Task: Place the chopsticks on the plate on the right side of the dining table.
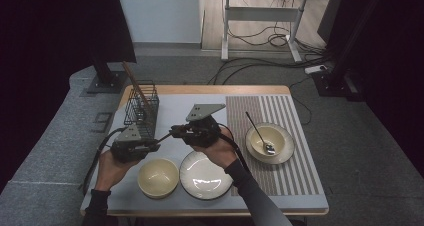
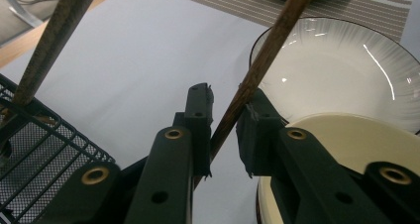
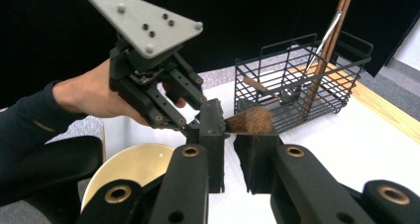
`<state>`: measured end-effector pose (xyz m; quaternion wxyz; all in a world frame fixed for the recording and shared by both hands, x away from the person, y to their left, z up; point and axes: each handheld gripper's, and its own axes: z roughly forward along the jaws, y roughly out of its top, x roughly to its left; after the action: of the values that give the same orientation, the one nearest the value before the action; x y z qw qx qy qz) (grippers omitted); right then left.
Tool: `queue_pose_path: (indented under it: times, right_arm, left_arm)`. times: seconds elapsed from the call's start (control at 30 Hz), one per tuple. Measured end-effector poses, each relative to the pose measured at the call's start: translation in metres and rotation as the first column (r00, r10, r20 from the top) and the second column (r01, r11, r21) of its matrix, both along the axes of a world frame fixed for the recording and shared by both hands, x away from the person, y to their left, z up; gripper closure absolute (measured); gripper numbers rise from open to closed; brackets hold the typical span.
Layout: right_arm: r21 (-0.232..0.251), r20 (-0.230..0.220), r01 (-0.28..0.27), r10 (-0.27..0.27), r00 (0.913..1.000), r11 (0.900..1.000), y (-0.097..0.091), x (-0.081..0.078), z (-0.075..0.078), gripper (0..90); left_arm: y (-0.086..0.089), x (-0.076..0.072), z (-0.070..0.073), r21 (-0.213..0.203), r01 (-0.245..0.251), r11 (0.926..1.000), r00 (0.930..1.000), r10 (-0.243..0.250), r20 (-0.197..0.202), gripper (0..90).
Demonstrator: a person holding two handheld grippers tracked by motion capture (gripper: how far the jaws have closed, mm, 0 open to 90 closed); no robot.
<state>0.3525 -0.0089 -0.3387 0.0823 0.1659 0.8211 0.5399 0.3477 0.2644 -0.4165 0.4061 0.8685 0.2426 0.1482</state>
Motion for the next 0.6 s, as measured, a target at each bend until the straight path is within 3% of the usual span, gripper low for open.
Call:
queue_pose_path:
  times: [0.6]
  right_arm:
    - [0.020, -0.047, 0.045, -0.044, 0.9979, 0.9988, 0.004, 0.013, -0.002, 77.5]
  left_arm:
    - [0.000, -0.003, -0.002, 0.079, 0.063, 0.9948, 0.9954, -0.069, 0.066, 82.8]
